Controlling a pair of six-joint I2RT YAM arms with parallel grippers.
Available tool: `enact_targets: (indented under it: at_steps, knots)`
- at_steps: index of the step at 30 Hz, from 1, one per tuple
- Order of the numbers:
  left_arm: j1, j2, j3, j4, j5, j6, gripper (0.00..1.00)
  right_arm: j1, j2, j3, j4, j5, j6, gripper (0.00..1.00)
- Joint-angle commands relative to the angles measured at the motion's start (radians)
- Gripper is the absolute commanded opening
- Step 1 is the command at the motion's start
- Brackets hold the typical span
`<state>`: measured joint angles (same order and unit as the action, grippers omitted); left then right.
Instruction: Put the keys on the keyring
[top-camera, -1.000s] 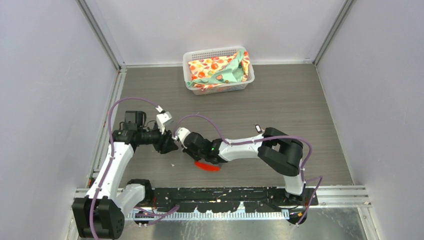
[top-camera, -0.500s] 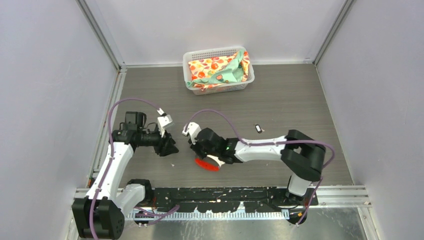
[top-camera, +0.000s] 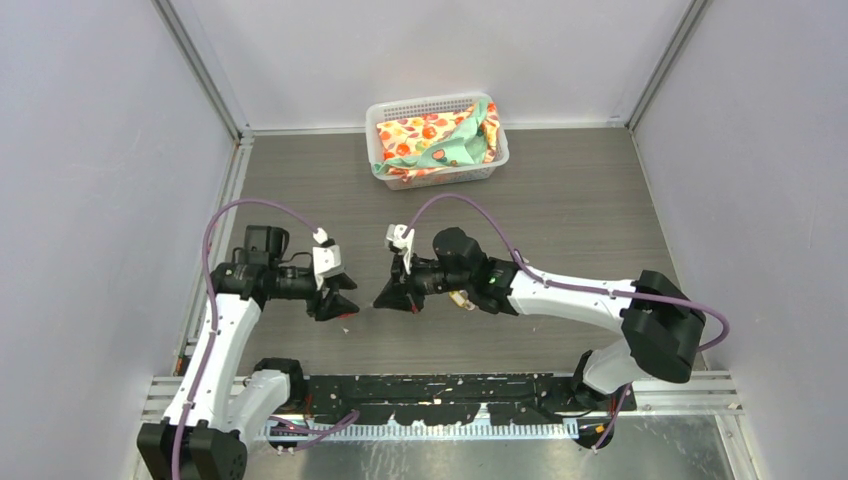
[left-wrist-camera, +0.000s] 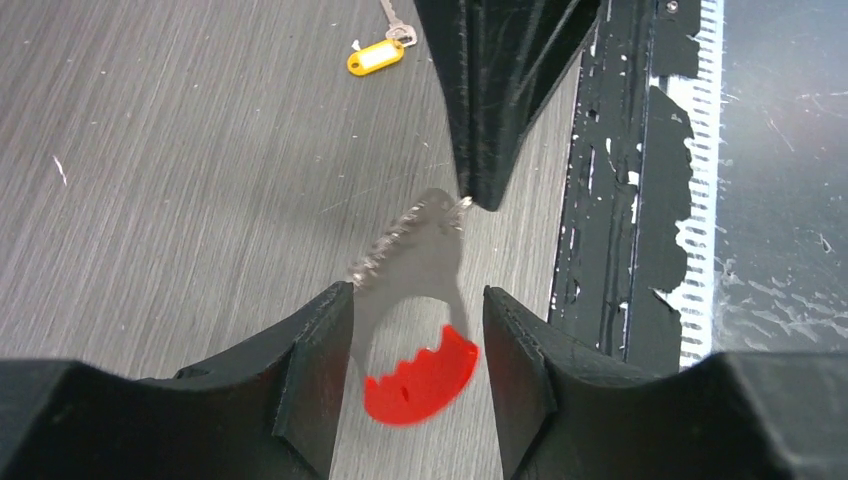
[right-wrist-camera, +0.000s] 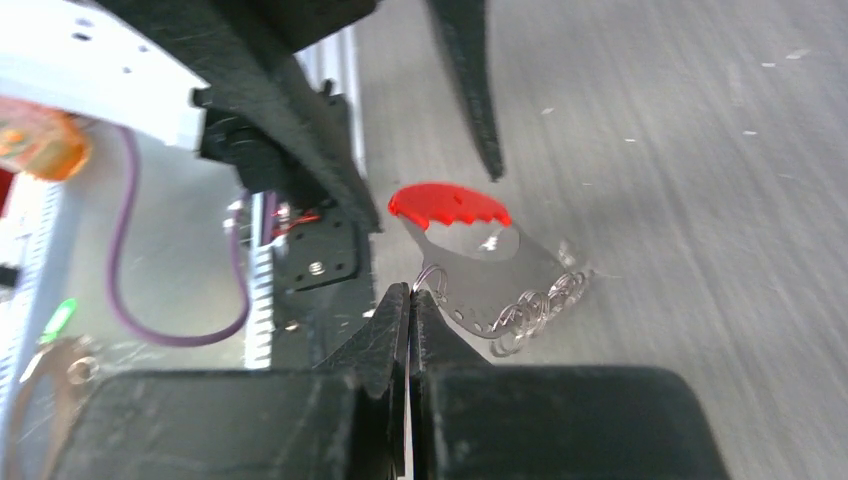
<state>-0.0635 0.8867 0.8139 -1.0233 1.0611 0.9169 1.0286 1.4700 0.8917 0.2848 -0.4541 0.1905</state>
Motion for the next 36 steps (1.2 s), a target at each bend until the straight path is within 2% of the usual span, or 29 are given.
enact_targets:
  at_steps: [1,6,10,19,27,36]
  knots:
    - [-0.005,-0.020,0.046,-0.074,0.053,0.071,0.53,-0.004,-0.032,0.082,0.006,-0.229,0.030,0.01]
    - [-0.016,-0.019,0.072,-0.172,0.085,0.134,0.56,-0.005,-0.017,0.134,-0.023,-0.254,0.025,0.01]
    - [-0.023,-0.020,0.083,-0.199,0.103,0.136,0.55,-0.005,-0.003,0.164,-0.030,-0.263,0.022,0.01]
    - [-0.030,-0.026,0.134,-0.192,0.169,0.042,0.48,-0.003,0.006,0.190,-0.039,-0.264,0.009,0.01]
    - [-0.035,-0.022,0.159,-0.260,0.178,0.082,0.32,-0.003,0.007,0.191,-0.033,-0.265,0.009,0.01]
    - [-0.045,-0.022,0.152,-0.251,0.172,0.086,0.31,-0.004,0.021,0.211,-0.044,-0.327,0.017,0.01]
